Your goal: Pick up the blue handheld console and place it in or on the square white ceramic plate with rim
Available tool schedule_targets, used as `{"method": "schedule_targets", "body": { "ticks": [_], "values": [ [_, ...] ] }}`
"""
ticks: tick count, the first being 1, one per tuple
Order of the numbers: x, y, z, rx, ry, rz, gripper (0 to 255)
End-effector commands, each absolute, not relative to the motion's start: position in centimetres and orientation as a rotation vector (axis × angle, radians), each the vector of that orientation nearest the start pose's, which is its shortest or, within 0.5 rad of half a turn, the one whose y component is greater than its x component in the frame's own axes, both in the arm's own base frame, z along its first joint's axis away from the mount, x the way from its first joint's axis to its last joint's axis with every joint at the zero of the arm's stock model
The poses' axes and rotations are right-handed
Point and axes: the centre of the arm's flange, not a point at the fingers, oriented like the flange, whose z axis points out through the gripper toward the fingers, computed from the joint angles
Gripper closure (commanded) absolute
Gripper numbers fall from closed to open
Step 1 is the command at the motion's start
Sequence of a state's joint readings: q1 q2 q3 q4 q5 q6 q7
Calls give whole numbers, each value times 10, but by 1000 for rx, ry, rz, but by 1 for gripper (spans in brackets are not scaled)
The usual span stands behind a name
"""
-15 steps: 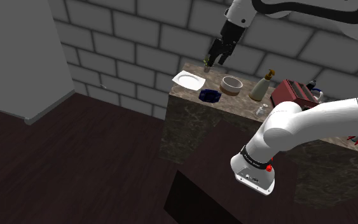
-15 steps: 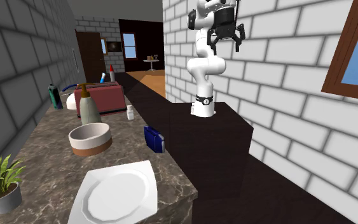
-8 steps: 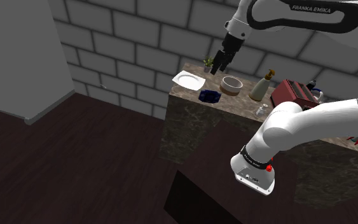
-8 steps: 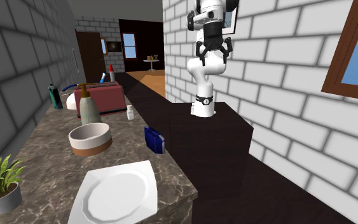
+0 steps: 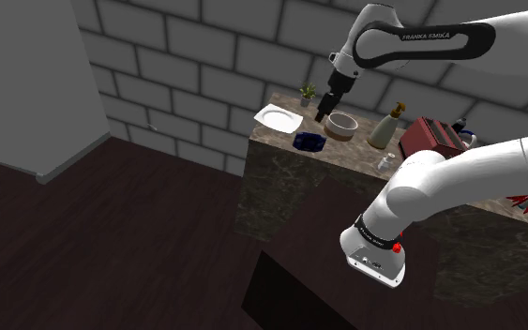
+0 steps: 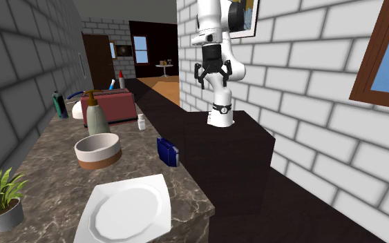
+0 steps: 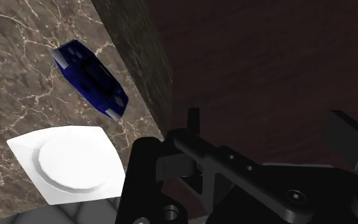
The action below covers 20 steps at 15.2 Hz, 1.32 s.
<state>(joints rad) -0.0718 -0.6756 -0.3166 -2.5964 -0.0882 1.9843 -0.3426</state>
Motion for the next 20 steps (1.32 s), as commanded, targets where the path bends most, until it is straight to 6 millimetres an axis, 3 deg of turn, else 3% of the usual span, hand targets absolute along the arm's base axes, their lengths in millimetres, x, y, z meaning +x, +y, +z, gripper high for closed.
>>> {"method": "schedule_targets", "body": {
  "ticks": [1, 20],
  "values": [
    [326, -162, 444, -3050, -122, -116, 0],
    [365, -342, 284, -3077, -515, -93, 0]
  ]
}}
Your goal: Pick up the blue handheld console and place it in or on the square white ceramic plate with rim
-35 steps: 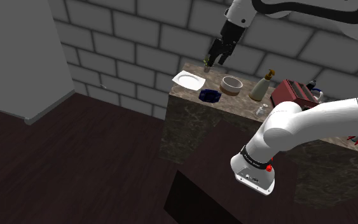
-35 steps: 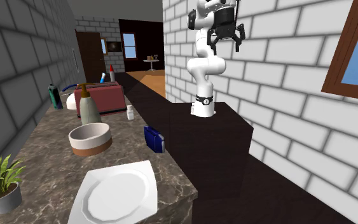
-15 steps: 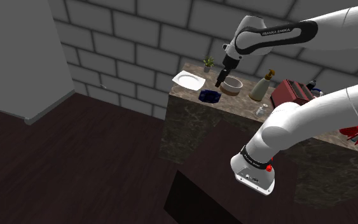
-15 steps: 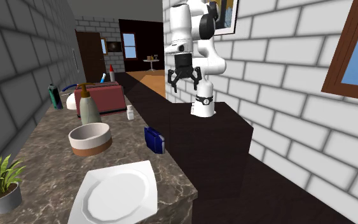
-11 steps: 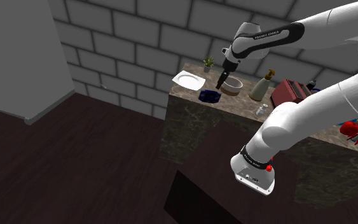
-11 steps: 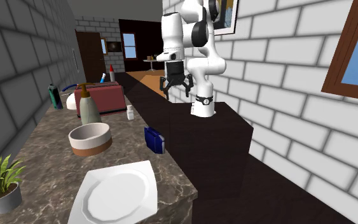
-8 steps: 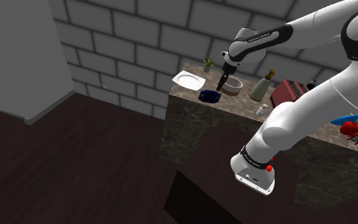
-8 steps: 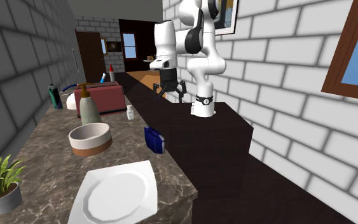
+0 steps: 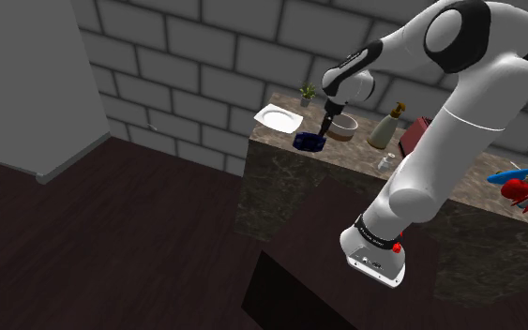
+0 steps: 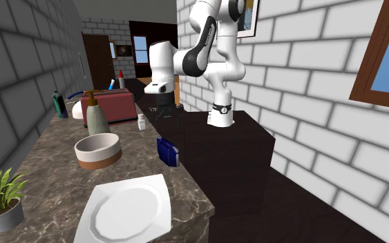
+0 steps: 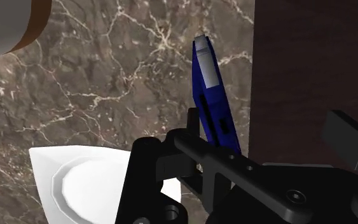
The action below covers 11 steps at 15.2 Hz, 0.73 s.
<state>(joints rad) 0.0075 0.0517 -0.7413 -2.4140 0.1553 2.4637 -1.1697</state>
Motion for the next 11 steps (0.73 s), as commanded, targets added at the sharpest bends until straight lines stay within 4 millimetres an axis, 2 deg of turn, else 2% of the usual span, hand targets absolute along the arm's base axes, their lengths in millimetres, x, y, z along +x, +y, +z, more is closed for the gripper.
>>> {"method": "schedule_targets", "body": {
  "ticks": [1, 2, 3, 10, 11],
  "values": [
    [369, -351, 276, -3077, -536, -92, 0],
    [372, -361, 268, -3077, -557, -91, 0],
    [372, -361, 268, -3077, -558, -91, 0],
    [374, -360, 228, -3077, -558, -91, 0],
    [374, -360, 228, -3077, -558, -91, 0]
  ]
}}
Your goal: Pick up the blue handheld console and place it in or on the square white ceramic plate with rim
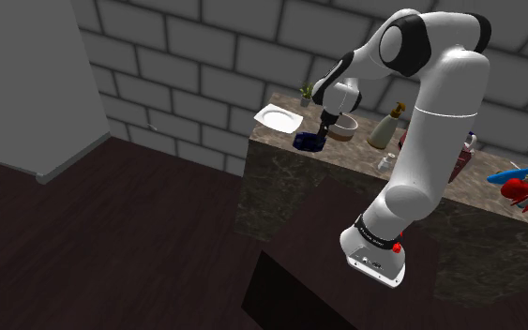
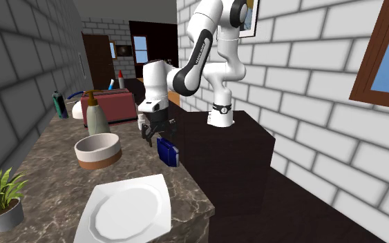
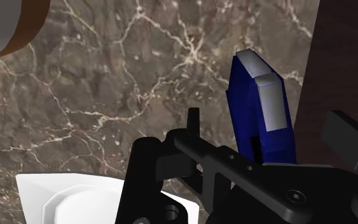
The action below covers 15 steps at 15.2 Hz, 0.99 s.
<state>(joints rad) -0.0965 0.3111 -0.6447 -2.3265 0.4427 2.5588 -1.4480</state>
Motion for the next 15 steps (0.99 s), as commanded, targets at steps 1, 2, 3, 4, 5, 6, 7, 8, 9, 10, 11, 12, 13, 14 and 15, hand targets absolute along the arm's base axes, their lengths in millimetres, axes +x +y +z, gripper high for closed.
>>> {"method": "schedule_targets", "body": {
  "ticks": [1, 2, 3, 4, 5, 6, 7, 8, 9, 10, 11, 12, 13, 14, 15],
  "values": [
    [374, -360, 228, -3077, -558, -91, 0],
    [374, -360, 228, -3077, -558, -91, 0],
    [374, -360, 228, -3077, -558, -91, 0],
    [374, -360, 228, -3077, -558, -91, 0],
    [374, -360, 228, -3077, -558, -91, 0],
    [374, -360, 228, -3077, -558, -91, 0],
    [374, -360, 228, -3077, -558, -91, 0],
    [374, -360, 228, -3077, -558, -91, 255],
    [374, -360, 228, -3077, -558, -91, 255],
    [374, -360, 228, -3077, -558, -91, 255],
    [374, -360, 228, -3077, -558, -91, 255],
    [374, -360, 228, -3077, -558, -91, 255],
    [374, -360, 228, -3077, -558, -91, 255],
    [374, -360, 228, -3077, -558, -91, 255],
    [374, -360, 228, -3077, -558, -91, 255]
  ]
}}
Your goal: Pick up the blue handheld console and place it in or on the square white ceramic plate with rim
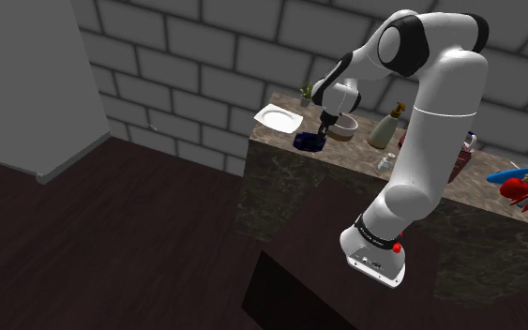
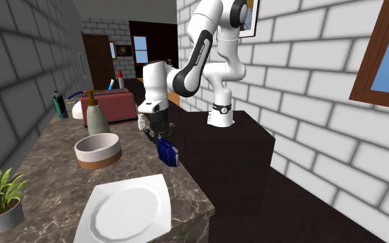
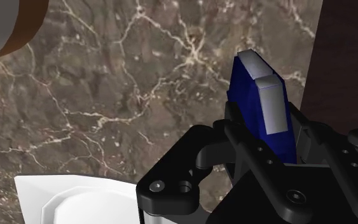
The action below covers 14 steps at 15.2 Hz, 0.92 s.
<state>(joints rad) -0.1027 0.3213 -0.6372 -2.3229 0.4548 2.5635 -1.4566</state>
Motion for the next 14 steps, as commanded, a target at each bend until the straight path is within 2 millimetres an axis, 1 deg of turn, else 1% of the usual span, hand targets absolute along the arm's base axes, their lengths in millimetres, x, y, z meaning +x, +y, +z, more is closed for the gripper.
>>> {"method": "schedule_targets", "body": {
  "ticks": [1, 2, 14],
  "values": [
    [374, -360, 228, -3077, -558, -91, 255],
    [374, -360, 228, -3077, -558, -91, 255],
    [374, -360, 291, -3077, -558, -91, 255]
  ]
}}
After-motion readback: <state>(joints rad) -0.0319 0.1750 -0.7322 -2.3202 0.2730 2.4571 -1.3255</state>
